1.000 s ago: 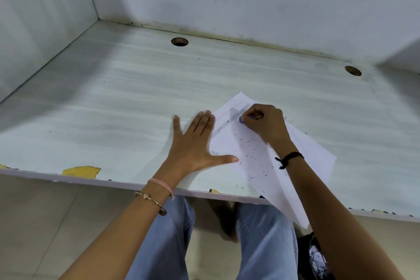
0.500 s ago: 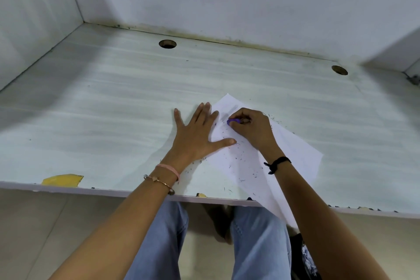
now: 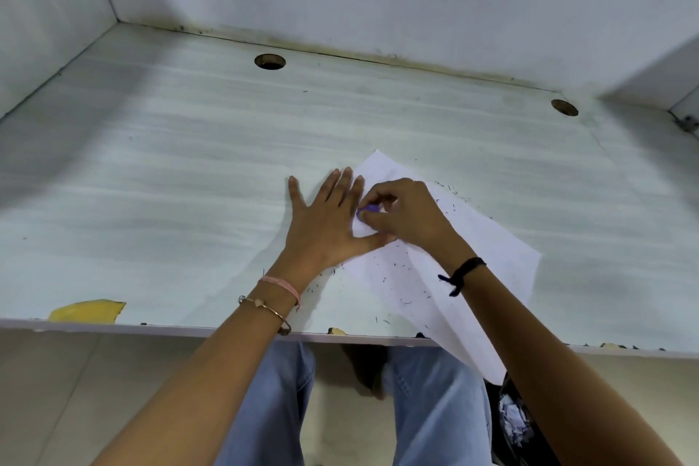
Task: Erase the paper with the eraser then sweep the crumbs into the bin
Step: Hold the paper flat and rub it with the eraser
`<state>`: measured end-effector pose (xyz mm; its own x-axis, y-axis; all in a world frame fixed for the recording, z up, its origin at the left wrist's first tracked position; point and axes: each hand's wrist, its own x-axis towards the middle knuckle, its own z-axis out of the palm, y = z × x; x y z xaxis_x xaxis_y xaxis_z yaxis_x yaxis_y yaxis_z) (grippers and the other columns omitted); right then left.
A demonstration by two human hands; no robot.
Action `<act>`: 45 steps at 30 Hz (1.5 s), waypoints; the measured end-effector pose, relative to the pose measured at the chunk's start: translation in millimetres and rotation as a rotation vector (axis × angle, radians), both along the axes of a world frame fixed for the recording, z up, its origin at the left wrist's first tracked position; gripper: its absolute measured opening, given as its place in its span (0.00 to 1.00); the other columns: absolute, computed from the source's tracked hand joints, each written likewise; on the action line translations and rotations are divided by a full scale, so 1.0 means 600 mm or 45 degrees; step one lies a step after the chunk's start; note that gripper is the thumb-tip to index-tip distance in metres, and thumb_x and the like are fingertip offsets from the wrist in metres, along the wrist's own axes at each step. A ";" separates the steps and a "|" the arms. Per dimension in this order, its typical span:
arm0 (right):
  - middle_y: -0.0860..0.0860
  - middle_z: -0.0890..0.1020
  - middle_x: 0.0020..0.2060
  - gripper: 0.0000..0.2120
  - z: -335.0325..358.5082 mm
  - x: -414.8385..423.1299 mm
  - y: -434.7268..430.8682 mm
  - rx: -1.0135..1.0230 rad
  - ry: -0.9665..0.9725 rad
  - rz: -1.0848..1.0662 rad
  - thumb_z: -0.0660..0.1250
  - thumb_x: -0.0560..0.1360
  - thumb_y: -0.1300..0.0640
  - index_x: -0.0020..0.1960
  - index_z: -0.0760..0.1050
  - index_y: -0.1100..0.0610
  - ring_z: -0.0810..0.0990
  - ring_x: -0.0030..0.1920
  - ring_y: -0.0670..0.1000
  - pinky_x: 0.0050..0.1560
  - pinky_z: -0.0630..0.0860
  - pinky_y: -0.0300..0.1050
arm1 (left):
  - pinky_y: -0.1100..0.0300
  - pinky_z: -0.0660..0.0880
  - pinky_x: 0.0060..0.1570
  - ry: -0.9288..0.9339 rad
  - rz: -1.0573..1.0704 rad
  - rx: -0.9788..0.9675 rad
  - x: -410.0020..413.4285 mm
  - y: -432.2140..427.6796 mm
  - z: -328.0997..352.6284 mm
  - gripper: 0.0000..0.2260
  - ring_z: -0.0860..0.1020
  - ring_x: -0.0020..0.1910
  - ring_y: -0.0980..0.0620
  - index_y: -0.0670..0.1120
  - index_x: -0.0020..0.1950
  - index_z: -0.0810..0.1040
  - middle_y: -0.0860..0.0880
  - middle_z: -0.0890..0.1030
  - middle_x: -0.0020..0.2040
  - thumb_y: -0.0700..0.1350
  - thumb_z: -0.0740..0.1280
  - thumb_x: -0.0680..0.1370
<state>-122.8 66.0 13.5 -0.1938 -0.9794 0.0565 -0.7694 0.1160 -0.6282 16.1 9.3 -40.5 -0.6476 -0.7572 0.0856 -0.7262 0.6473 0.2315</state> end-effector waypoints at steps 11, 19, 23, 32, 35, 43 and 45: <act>0.49 0.80 0.33 0.02 0.013 -0.024 -0.017 0.007 -0.016 -0.193 0.72 0.68 0.63 0.39 0.83 0.59 0.73 0.28 0.35 0.28 0.66 0.25 | 0.29 0.33 0.68 0.011 -0.014 0.044 0.001 0.001 0.002 0.48 0.39 0.78 0.56 0.52 0.81 0.43 0.52 0.42 0.81 0.79 0.45 0.68; 0.49 0.81 0.34 0.01 0.021 -0.024 -0.020 0.040 0.011 -0.223 0.73 0.68 0.62 0.39 0.83 0.58 0.74 0.28 0.38 0.29 0.66 0.26 | 0.30 0.32 0.68 0.009 -0.018 0.051 0.002 0.001 0.004 0.48 0.39 0.78 0.56 0.52 0.81 0.43 0.52 0.42 0.81 0.79 0.44 0.68; 0.53 0.83 0.34 0.02 0.022 -0.011 -0.020 0.167 0.018 -0.105 0.71 0.68 0.62 0.39 0.83 0.59 0.76 0.32 0.43 0.33 0.69 0.31 | 0.29 0.33 0.68 0.024 -0.015 0.018 0.002 0.001 0.000 0.47 0.40 0.79 0.56 0.52 0.81 0.45 0.51 0.43 0.81 0.79 0.45 0.69; 0.51 0.83 0.35 0.03 0.033 -0.011 -0.022 0.269 0.013 -0.071 0.71 0.68 0.62 0.40 0.83 0.60 0.77 0.34 0.45 0.36 0.71 0.36 | 0.28 0.34 0.68 0.021 -0.015 0.004 0.001 0.000 0.000 0.48 0.40 0.79 0.55 0.52 0.81 0.44 0.51 0.43 0.81 0.79 0.44 0.69; 0.50 0.81 0.33 0.03 0.030 -0.029 -0.026 0.086 0.042 -0.275 0.71 0.68 0.64 0.40 0.83 0.61 0.74 0.31 0.43 0.29 0.66 0.28 | 0.29 0.33 0.68 0.009 -0.013 0.036 0.001 0.001 0.000 0.47 0.39 0.78 0.56 0.52 0.81 0.43 0.52 0.42 0.81 0.79 0.45 0.69; 0.48 0.79 0.30 0.03 0.031 -0.026 -0.025 0.102 0.029 -0.295 0.70 0.68 0.64 0.37 0.81 0.59 0.75 0.34 0.47 0.30 0.68 0.32 | 0.29 0.34 0.68 0.020 -0.016 0.037 0.002 0.001 0.000 0.47 0.39 0.78 0.56 0.52 0.81 0.44 0.52 0.42 0.81 0.79 0.46 0.69; 0.49 0.79 0.30 0.03 0.032 -0.027 -0.025 0.086 0.044 -0.318 0.69 0.68 0.65 0.38 0.82 0.60 0.76 0.34 0.48 0.29 0.68 0.32 | 0.29 0.33 0.68 0.016 -0.018 0.045 0.002 0.002 0.001 0.47 0.39 0.78 0.56 0.52 0.81 0.44 0.52 0.42 0.81 0.79 0.45 0.69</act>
